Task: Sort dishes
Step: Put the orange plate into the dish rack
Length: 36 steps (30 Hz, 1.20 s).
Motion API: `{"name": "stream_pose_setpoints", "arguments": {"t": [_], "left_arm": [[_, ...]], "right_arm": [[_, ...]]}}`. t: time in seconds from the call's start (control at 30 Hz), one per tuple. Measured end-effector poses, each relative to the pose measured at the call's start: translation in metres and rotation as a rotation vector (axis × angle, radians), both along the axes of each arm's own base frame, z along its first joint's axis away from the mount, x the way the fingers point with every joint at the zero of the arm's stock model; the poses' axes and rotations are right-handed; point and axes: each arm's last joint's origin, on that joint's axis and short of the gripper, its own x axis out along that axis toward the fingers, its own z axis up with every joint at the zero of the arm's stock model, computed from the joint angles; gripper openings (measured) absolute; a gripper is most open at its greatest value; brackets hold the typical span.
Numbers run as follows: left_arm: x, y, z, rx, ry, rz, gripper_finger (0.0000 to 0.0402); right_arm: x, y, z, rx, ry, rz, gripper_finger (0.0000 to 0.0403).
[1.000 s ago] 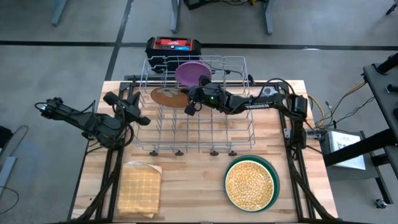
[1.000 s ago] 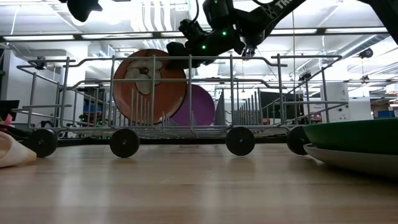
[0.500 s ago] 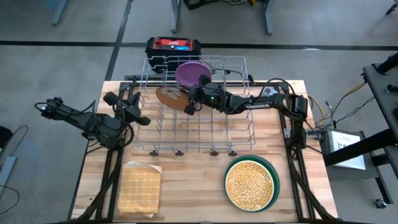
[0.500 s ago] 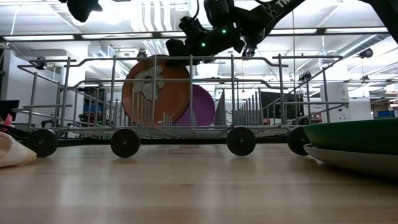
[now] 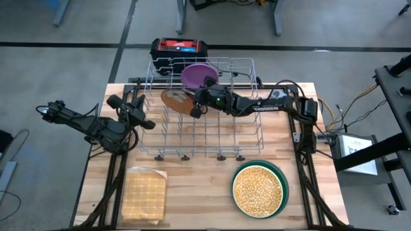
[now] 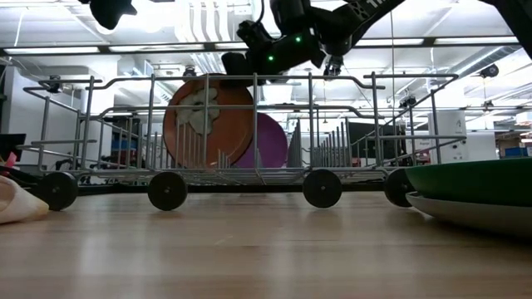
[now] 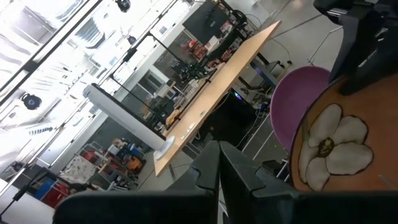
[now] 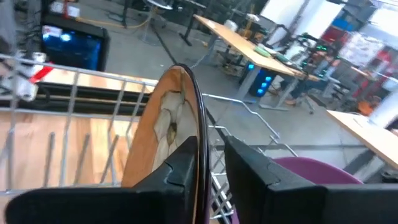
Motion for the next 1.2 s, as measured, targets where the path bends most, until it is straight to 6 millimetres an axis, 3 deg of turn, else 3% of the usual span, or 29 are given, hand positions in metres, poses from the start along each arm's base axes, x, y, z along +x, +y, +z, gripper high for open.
{"name": "stream_pose_setpoints", "arguments": {"t": [0.63, 0.97, 1.2], "left_arm": [[0.0, 0.0, 0.0, 0.002, 0.004, 0.0, 0.0], [0.0, 0.0, -0.001, 0.003, 0.007, 0.0, 0.0], [0.0, 0.0, -0.001, 0.002, 0.005, 0.0, 0.0]], "right_arm": [[0.003, 0.0, 0.011, -0.085, 0.051, 0.024, 0.0176], [0.0, 0.001, 0.021, -0.101, 0.029, 0.023, 0.0188], [-0.008, 0.002, 0.04, -0.13, -0.016, 0.016, 0.019]]}}
